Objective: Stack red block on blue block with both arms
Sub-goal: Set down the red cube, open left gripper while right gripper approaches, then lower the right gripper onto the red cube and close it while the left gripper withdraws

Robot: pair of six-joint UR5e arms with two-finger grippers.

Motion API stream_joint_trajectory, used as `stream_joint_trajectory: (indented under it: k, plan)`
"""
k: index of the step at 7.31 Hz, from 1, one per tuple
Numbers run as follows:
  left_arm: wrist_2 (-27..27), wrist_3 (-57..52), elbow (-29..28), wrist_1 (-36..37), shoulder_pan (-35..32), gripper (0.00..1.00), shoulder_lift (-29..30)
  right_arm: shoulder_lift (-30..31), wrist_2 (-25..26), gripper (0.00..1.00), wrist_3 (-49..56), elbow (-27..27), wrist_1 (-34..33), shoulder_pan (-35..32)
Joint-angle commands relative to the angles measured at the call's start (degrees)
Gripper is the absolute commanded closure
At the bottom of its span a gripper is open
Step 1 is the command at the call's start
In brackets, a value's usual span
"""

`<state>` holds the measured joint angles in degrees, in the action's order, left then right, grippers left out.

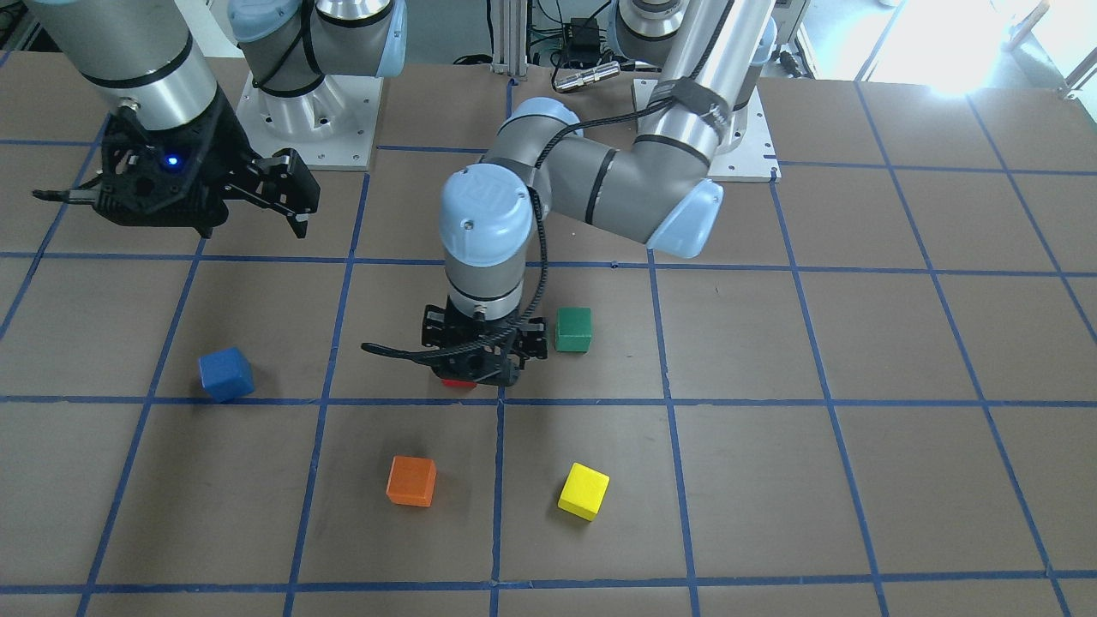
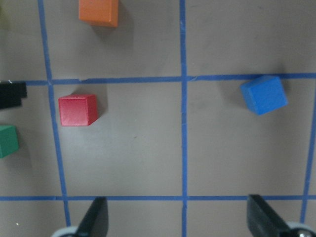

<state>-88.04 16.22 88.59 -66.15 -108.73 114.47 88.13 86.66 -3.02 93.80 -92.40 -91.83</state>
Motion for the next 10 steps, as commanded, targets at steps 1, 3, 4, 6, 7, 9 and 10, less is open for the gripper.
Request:
stream_joint_trajectory:
  k: [1, 3, 4, 6, 7, 9, 10]
  plan:
    - [-1.9, -7.2, -0.1, -6.2, 9.3, 0.0, -6.4, -4.2, -1.4, 0.0, -8.0, 4.2, -9.1, -8.4]
    - [-1.7, -12.9, -0.2, -11.3, 16.9, 0.0, -12.0, -8.0, -1.2, 0.0, -10.2, 4.5, -12.9, -12.2]
    - [-1.4, -14.3, -0.2, -13.1, 19.8, 0.0, -14.7, -10.3, -1.2, 0.0, -11.3, 4.6, -15.6, -12.4]
    - [-1.3, -14.1, -0.4, -15.8, 22.5, 0.0, -17.2, -14.4, -0.6, 0.0, -15.0, 6.6, -22.5, -14.9]
    - [-1.4, -13.9, -0.3, -17.0, 22.4, 0.0, -18.3, -15.3, -0.5, 0.0, -16.4, 8.2, -26.0, -15.3]
    - [-1.4, -14.4, 0.7, -18.1, 22.4, 0.0, -19.5, -18.9, -0.5, 0.0, -19.2, 9.6, -31.6, -15.5]
    - [-1.4, -14.5, 0.8, -18.1, 22.4, 0.0, -19.6, -20.3, -0.4, 0.0, -19.5, 9.7, -31.7, -15.5]
